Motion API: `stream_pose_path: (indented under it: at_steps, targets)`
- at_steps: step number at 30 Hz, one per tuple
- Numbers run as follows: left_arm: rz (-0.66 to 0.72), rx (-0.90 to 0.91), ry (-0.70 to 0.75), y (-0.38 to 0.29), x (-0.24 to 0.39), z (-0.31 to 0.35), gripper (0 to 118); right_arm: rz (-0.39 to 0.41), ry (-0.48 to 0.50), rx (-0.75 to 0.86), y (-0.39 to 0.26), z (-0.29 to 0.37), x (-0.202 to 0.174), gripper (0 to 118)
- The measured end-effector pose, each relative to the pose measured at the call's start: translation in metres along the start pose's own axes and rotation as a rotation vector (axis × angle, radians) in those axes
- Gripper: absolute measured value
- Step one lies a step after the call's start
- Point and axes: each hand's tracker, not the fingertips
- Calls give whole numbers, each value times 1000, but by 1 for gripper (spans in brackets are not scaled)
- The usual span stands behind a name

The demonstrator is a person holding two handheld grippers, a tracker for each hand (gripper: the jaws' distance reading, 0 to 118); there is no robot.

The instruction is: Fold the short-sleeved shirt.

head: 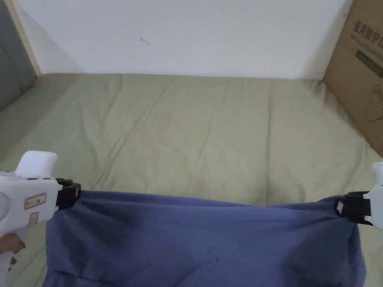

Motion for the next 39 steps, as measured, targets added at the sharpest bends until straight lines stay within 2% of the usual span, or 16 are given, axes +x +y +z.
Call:
stream_pose_path:
  at_steps: [6,11,14,15,16,17,18,19,22,25,26,28,29,33,37,39]
  targets:
    - [10,-46,27,-83,-6,39,2,-16,12,-69,-105,47,-3,3]
    - [83,-152,-6,-156,-8,35,2,-58,-63,-228,-200,24,-8,3]
    - [134,-153,9,-186,-13,24,4,-63,-57,-218,-225,10,-14,5]
    - [163,-148,21,-189,-15,26,12,-70,-62,-217,-225,9,-17,16]
    - [196,-124,33,-191,-18,30,27,-62,-92,-210,-223,12,-23,37]
    - [214,-110,57,-189,-20,34,55,-31,-111,-194,-219,15,-30,68]
    - [228,-101,63,-186,-23,39,70,-8,-117,-169,-214,20,-36,76]
    - [247,-73,59,-182,-27,45,78,11,-119,-129,-205,24,-34,76]
    - [262,-39,52,-169,-29,61,89,65,-151,-31,-185,39,-57,76]
    - [259,-16,38,-160,-22,75,83,54,-77,70,-171,51,-75,71]
    - [267,-5,0,-161,-20,77,63,61,-49,77,-169,52,-83,58]
    - [286,5,-19,-166,-17,80,3,74,-56,87,-173,47,-102,9]
    - [289,1,-14,-171,-12,77,0,71,-70,97,-176,43,-113,5]
    - [371,-20,-45,-188,-14,79,0,89,32,61,-190,28,-146,4]
    - [440,35,-45,-192,-30,85,1,157,78,31,-195,20,-173,4]
    - [492,51,-79,-194,-43,87,22,175,96,22,-193,17,-178,4]
